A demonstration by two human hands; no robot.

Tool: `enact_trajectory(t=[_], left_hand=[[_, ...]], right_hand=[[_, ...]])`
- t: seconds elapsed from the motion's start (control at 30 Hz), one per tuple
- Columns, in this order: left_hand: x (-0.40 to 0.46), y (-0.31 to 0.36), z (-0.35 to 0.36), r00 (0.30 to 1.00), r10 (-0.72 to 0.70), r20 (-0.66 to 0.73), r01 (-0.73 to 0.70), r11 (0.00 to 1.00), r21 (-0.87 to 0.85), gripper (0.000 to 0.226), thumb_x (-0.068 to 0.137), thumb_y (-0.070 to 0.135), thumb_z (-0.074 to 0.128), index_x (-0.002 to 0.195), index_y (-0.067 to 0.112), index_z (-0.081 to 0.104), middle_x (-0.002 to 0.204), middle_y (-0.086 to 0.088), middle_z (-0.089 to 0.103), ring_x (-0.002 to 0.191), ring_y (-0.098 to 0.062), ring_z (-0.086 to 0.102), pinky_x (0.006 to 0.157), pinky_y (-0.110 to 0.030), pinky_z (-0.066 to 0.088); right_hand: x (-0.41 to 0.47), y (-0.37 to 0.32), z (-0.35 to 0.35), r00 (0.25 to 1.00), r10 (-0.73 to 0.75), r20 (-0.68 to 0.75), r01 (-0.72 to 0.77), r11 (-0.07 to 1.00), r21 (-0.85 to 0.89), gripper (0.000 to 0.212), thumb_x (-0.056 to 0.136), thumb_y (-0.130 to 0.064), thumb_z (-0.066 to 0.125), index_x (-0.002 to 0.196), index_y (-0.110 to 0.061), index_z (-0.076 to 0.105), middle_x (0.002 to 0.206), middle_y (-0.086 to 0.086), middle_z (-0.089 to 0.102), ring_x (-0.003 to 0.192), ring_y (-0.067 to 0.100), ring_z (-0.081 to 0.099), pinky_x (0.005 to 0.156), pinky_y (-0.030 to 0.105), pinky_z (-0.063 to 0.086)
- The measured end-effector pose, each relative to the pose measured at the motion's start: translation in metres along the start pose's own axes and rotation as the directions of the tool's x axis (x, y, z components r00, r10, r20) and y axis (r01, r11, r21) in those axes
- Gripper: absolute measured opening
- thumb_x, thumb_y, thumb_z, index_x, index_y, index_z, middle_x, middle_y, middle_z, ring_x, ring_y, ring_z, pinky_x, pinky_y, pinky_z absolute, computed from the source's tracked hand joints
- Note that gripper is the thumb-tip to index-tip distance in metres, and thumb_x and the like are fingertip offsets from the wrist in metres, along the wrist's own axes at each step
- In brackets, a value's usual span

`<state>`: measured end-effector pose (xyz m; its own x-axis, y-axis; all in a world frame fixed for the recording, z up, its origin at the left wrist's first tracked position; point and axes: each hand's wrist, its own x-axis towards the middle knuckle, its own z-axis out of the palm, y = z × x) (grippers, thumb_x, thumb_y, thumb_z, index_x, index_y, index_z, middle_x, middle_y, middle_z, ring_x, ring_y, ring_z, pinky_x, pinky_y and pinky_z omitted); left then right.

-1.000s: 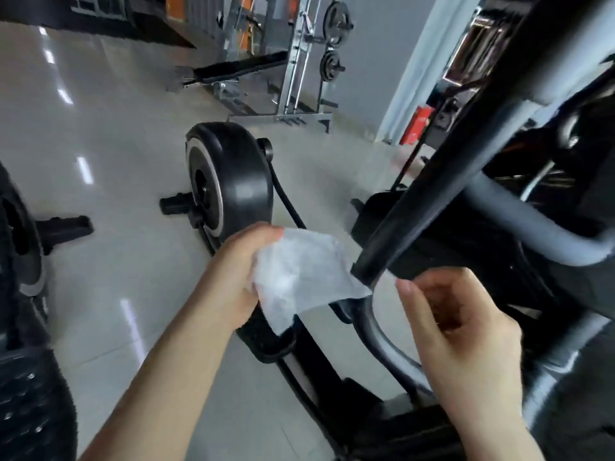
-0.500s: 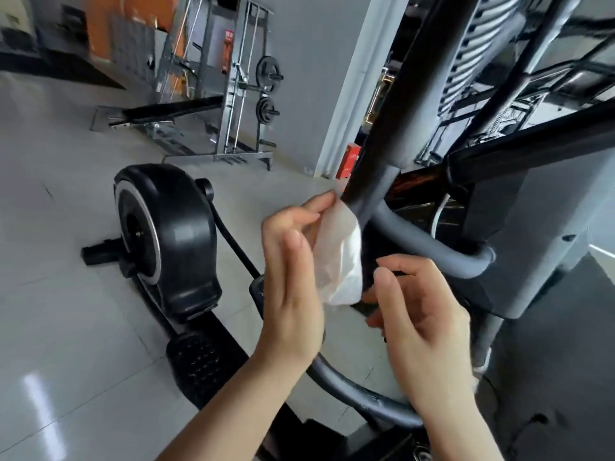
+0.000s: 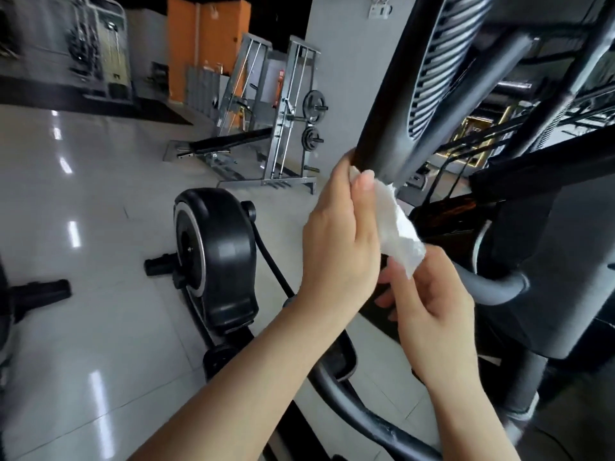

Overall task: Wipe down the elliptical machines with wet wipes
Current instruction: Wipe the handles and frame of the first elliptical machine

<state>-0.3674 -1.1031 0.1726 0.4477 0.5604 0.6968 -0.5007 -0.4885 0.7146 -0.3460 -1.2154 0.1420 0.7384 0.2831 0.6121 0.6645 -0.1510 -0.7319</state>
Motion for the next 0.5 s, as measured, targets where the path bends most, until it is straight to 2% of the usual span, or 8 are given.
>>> enact_trajectory(t=[0.07,0.13,0.2,0.23,0.3,0.33,0.4,0.5], left_hand=[[-0.01,-0.013,0.001,1.0,0.02,-0.003,-0.02,0.996,0.082,0.05,0.103,0.04,0.027,0.137,0.01,0.048,0.103,0.014,0.061,0.099,0.007,0.055,0.08,-0.003,0.036],[-0.037,-0.041,0.0,0.998,-0.024,-0.052,0.033,0.983,0.179,0.058,0.098,0.047,0.023,0.134,0.01,0.05,0.097,0.006,0.06,0.085,-0.006,0.055,0.072,-0.003,0.036],[-0.072,-0.068,-0.003,0.99,-0.112,-0.085,0.127,0.971,0.201,0.061,0.095,0.047,0.024,0.136,0.01,0.049,0.099,0.006,0.06,0.084,0.001,0.052,0.073,-0.001,0.035],[-0.089,-0.078,-0.004,0.983,-0.161,-0.087,0.175,0.966,0.189,0.061,0.095,0.046,0.025,0.139,0.011,0.047,0.105,0.009,0.061,0.091,0.006,0.053,0.077,0.001,0.034],[-0.112,-0.087,-0.004,0.966,-0.239,-0.097,0.253,0.953,0.17,0.056,0.097,0.04,0.027,0.143,0.013,0.044,0.116,0.025,0.055,0.105,0.022,0.048,0.084,0.003,0.031],[-0.115,-0.088,-0.002,0.959,-0.262,-0.111,0.277,0.947,0.161,0.052,0.098,0.036,0.028,0.142,0.013,0.044,0.115,0.029,0.053,0.106,0.024,0.046,0.084,0.003,0.031],[-0.103,-0.08,0.002,0.953,-0.255,-0.161,0.279,0.949,0.15,0.048,0.098,0.035,0.028,0.136,0.013,0.049,0.101,0.025,0.056,0.1,0.012,0.054,0.08,0.0,0.034],[-0.06,-0.049,0.007,0.969,-0.14,-0.205,0.181,0.964,0.196,0.049,0.099,0.038,0.027,0.132,0.01,0.052,0.088,0.013,0.054,0.086,-0.007,0.056,0.073,-0.004,0.036]], right_hand=[[0.004,0.006,-0.002,1.0,-0.01,0.008,0.01,1.0,0.015,0.015,0.092,-0.017,0.054,0.096,-0.029,0.061,0.078,-0.005,0.066,0.064,0.011,0.063,0.062,0.033,0.052],[0.007,0.015,-0.003,1.0,-0.028,0.003,0.028,0.999,0.031,0.014,0.097,-0.016,0.054,0.1,-0.028,0.062,0.084,-0.012,0.067,0.072,0.006,0.063,0.067,0.022,0.05],[0.008,0.022,-0.004,0.998,-0.055,0.003,0.055,0.998,0.037,0.014,0.101,-0.023,0.051,0.107,-0.024,0.063,0.094,-0.018,0.067,0.091,0.0,0.063,0.075,0.009,0.044],[0.008,0.024,-0.003,0.997,-0.079,0.014,0.079,0.997,0.021,0.021,0.1,-0.027,0.048,0.113,-0.022,0.064,0.103,-0.018,0.067,0.101,-0.002,0.06,0.082,0.006,0.041],[0.006,0.028,-0.004,0.985,-0.155,0.07,0.158,0.987,-0.041,0.032,0.098,-0.027,0.044,0.124,-0.018,0.061,0.12,-0.016,0.062,0.117,-0.003,0.053,0.094,0.007,0.036],[0.005,0.03,-0.004,0.975,-0.194,0.106,0.201,0.978,-0.06,0.034,0.098,-0.026,0.044,0.128,-0.017,0.059,0.124,-0.014,0.06,0.121,-0.003,0.05,0.099,0.008,0.035],[0.002,0.034,-0.004,0.957,-0.247,0.153,0.257,0.965,-0.053,0.036,0.098,-0.023,0.044,0.132,-0.014,0.056,0.127,-0.013,0.056,0.124,-0.002,0.047,0.102,0.008,0.031],[0.001,0.042,-0.005,0.954,-0.25,0.164,0.256,0.967,-0.015,0.038,0.097,-0.021,0.045,0.132,-0.011,0.055,0.129,-0.009,0.057,0.125,-0.001,0.047,0.103,0.008,0.031]])
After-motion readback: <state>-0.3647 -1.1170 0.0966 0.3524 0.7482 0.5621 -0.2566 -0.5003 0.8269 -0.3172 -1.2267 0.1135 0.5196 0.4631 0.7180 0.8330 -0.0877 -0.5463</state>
